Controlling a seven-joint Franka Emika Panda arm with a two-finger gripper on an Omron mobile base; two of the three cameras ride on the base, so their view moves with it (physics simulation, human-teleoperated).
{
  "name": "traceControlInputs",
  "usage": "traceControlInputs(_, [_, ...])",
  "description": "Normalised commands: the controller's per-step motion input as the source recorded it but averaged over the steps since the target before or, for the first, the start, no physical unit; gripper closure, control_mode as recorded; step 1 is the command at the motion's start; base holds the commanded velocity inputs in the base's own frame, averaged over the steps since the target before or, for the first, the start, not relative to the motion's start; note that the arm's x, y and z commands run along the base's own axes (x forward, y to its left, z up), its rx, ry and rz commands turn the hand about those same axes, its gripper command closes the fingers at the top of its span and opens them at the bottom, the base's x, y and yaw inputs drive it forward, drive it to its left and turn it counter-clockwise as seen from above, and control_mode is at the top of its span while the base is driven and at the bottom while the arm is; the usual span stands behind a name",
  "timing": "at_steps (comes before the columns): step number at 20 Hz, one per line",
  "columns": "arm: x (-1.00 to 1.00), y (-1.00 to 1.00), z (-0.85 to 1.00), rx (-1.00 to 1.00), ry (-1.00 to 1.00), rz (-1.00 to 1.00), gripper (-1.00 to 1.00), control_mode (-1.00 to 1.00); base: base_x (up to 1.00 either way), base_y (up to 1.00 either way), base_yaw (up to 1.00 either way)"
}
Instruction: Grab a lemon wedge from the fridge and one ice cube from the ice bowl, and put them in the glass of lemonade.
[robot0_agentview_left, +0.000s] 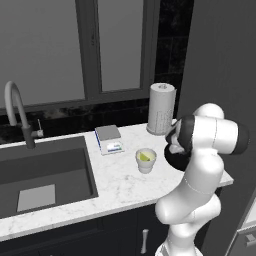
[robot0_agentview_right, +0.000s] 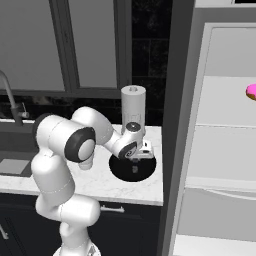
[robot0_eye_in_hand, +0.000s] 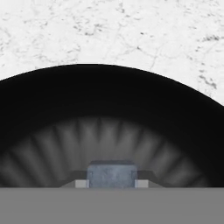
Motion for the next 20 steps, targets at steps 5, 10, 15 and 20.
traceControlInputs(5, [0.07,0.01,0.46,0.05,0.0,0.05,1.0,-1.0,0.0,0.0,0.0])
traceControlInputs(10, [-0.19,0.0,0.64,0.08,0.0,0.0,1.0,-1.0,0.0,0.0,0.0])
traceControlInputs(15, [-0.39,0.09,0.51,0.07,-0.05,0.06,1.0,-1.0,0.0,0.0,0.0])
traceControlInputs(20, [-0.24,0.29,0.59,0.06,-0.03,0.1,1.0,-1.0,0.0,0.0,0.0])
